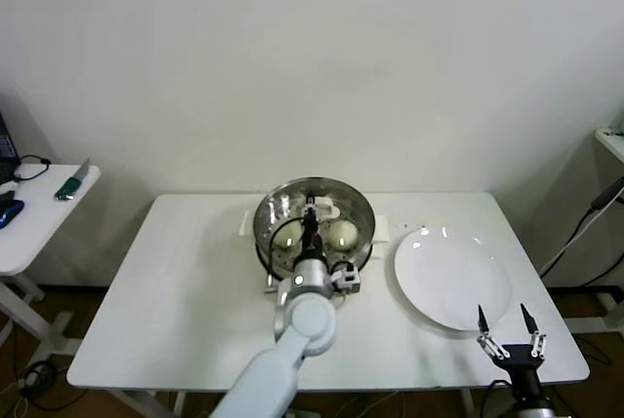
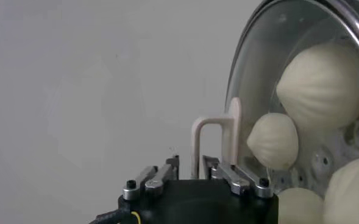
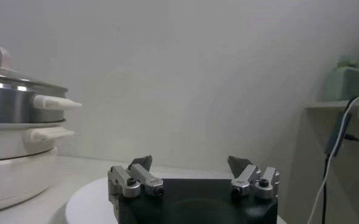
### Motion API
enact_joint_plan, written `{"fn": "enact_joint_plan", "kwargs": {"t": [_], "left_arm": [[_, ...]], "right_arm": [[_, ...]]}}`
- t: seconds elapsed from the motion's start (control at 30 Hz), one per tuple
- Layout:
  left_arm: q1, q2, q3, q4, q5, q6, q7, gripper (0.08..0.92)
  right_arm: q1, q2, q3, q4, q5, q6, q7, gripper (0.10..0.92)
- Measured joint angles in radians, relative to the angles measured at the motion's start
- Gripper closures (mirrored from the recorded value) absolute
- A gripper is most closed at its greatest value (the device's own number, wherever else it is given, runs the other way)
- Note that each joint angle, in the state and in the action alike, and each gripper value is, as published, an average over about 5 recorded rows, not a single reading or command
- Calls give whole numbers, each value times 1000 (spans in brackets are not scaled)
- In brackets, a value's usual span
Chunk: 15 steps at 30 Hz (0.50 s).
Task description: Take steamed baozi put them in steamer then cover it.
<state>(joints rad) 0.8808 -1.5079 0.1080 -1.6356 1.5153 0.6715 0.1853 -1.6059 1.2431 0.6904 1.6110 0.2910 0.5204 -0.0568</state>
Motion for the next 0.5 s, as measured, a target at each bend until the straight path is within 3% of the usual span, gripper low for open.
{"fn": "enact_joint_plan", "kwargs": {"t": [0.5], "left_arm": [[30,105,32,-165,-136,38,26,214]], "right_arm": [[4,6,4,-6,-2,-17,-11,203]]}}
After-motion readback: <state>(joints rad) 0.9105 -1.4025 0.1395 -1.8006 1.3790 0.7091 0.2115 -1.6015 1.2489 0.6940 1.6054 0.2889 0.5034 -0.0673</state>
